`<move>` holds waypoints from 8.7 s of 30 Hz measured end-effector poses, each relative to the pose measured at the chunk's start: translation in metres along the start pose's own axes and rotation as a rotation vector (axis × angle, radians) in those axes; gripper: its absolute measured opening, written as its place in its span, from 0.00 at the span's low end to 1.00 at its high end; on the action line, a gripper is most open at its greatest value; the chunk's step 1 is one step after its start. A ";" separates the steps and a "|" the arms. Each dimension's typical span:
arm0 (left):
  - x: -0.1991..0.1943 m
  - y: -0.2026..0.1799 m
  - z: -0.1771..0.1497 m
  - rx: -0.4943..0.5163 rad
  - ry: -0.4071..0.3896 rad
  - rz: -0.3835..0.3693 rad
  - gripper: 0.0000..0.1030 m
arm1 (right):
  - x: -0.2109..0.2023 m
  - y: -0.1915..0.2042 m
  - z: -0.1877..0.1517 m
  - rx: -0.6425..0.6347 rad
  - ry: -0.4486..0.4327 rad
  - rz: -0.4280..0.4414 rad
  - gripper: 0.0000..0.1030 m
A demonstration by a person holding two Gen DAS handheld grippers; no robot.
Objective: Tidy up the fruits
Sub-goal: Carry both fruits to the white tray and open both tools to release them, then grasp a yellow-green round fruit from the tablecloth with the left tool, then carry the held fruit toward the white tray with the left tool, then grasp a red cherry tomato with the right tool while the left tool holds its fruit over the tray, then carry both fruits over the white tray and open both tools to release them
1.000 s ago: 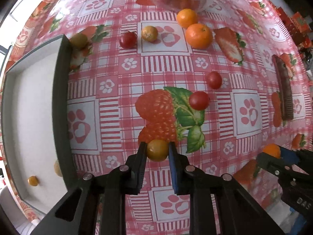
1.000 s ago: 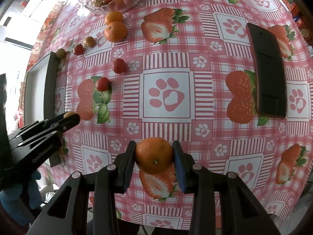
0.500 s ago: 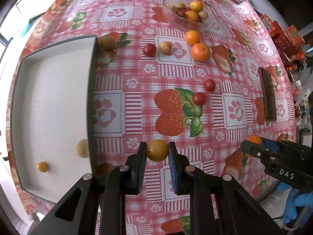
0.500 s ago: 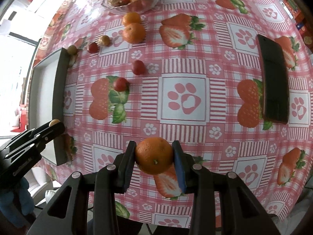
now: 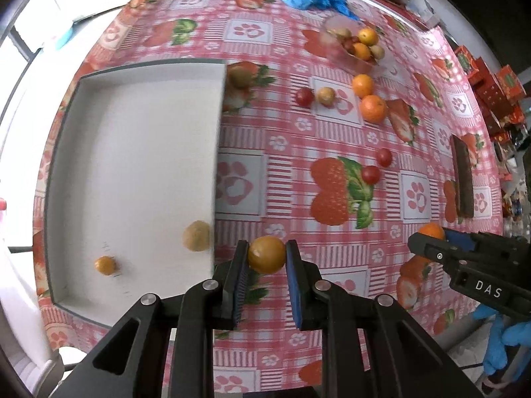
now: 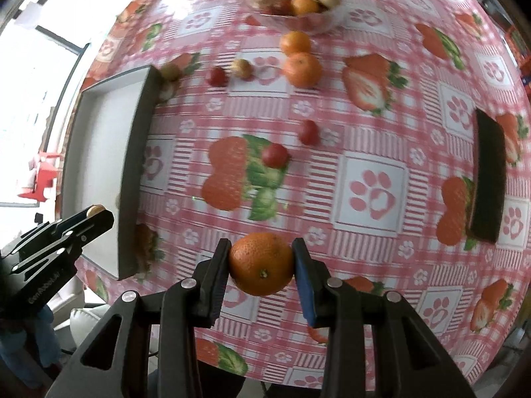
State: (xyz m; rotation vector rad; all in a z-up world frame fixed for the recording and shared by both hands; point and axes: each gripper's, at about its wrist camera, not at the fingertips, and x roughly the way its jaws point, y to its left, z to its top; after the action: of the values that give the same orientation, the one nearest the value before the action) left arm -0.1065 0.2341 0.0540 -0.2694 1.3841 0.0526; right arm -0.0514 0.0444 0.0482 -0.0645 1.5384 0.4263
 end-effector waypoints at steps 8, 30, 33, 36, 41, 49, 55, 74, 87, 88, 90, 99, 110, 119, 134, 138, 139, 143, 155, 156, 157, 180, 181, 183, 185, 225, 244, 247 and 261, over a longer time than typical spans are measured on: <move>-0.011 0.035 -0.009 -0.057 -0.025 0.023 0.22 | 0.003 0.044 0.013 -0.087 -0.001 0.005 0.39; -0.013 0.110 -0.026 -0.185 -0.032 0.084 0.22 | 0.029 0.156 0.045 -0.284 0.042 0.064 0.39; -0.012 0.117 -0.026 -0.191 -0.032 0.096 0.22 | 0.035 0.170 0.048 -0.302 0.051 0.071 0.39; -0.011 0.123 -0.026 -0.203 -0.030 0.100 0.22 | 0.040 0.181 0.051 -0.314 0.059 0.079 0.39; -0.007 0.132 -0.027 -0.222 -0.021 0.108 0.22 | 0.048 0.193 0.055 -0.322 0.075 0.098 0.39; 0.002 0.139 -0.026 -0.235 -0.009 0.119 0.22 | 0.060 0.206 0.056 -0.333 0.103 0.116 0.40; 0.006 0.141 -0.022 -0.234 -0.004 0.139 0.23 | 0.069 0.210 0.056 -0.332 0.123 0.132 0.42; 0.013 0.126 -0.011 -0.203 0.008 0.204 0.83 | 0.057 0.150 0.062 -0.217 0.014 0.071 1.00; 0.005 0.064 0.042 -0.019 -0.052 0.199 0.83 | 0.064 0.030 0.044 0.001 0.089 -0.001 1.00; 0.005 0.055 0.052 0.021 -0.064 0.206 0.83 | 0.063 0.022 0.041 0.018 0.093 0.001 1.00; 0.005 0.038 0.071 0.104 -0.089 0.217 0.83 | 0.063 0.005 0.035 0.060 0.103 0.011 1.00; 0.035 -0.030 0.158 0.438 -0.155 0.234 0.83 | 0.046 -0.055 0.008 0.173 0.093 0.074 1.00; 0.109 -0.037 0.203 0.644 0.041 0.262 0.82 | 0.033 -0.110 -0.025 0.274 0.091 0.136 1.00; 0.125 -0.041 0.202 0.681 0.130 0.218 0.29 | 0.019 -0.120 -0.021 0.283 0.070 0.156 0.93; 0.101 -0.094 0.105 0.446 0.016 0.152 0.29 | 0.035 -0.124 -0.024 0.249 0.097 0.022 0.93; 0.101 -0.086 0.061 0.299 0.049 0.155 0.29 | 0.046 -0.121 -0.023 0.194 0.110 -0.059 0.95; 0.099 -0.082 0.049 0.254 0.048 0.151 0.29 | 0.049 -0.121 -0.024 0.184 0.115 -0.076 0.95; 0.098 -0.068 0.030 0.143 0.062 0.115 0.29 | 0.060 -0.117 -0.025 0.157 0.127 -0.125 0.99; 0.112 -0.046 0.036 0.132 0.072 0.078 0.59 | 0.065 -0.092 -0.020 0.083 0.087 -0.201 1.00; 0.114 -0.042 0.034 0.137 0.074 0.079 0.59 | 0.064 -0.094 -0.021 0.081 0.081 -0.201 1.00; 0.115 -0.044 0.033 0.139 0.074 0.080 0.59 | 0.064 -0.094 -0.019 0.080 0.076 -0.201 1.00; 0.106 -0.085 0.030 0.151 0.084 0.006 0.59 | 0.067 -0.096 -0.031 0.075 0.061 -0.205 1.00; 0.110 -0.085 0.030 0.145 0.096 0.014 0.59 | 0.067 -0.096 -0.031 0.075 0.060 -0.205 1.00; 0.112 -0.087 0.028 0.150 0.092 0.034 0.51 | 0.067 -0.096 -0.031 0.075 0.057 -0.206 1.00; 0.112 -0.090 0.026 0.171 0.094 0.064 0.44 | 0.067 -0.096 -0.032 0.075 0.054 -0.207 1.00; 0.022 -0.002 -0.008 0.060 0.052 -0.004 0.28 | 0.061 -0.001 0.082 0.031 0.020 -0.096 0.27; 0.003 0.037 -0.011 -0.032 0.007 0.019 0.28 | 0.028 -0.006 0.022 0.036 0.056 0.042 0.27; 0.001 0.039 -0.011 -0.038 -0.003 0.018 0.28 | 0.027 0.000 0.024 0.025 0.057 0.041 0.27; -0.014 0.080 -0.008 -0.113 -0.054 0.038 0.28 | 0.026 0.074 0.053 -0.101 0.047 0.063 0.27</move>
State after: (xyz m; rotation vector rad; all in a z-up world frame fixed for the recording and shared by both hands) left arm -0.1324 0.3114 0.0540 -0.3336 1.3343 0.1686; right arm -0.0240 0.1349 0.0416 -0.1056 1.5675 0.5557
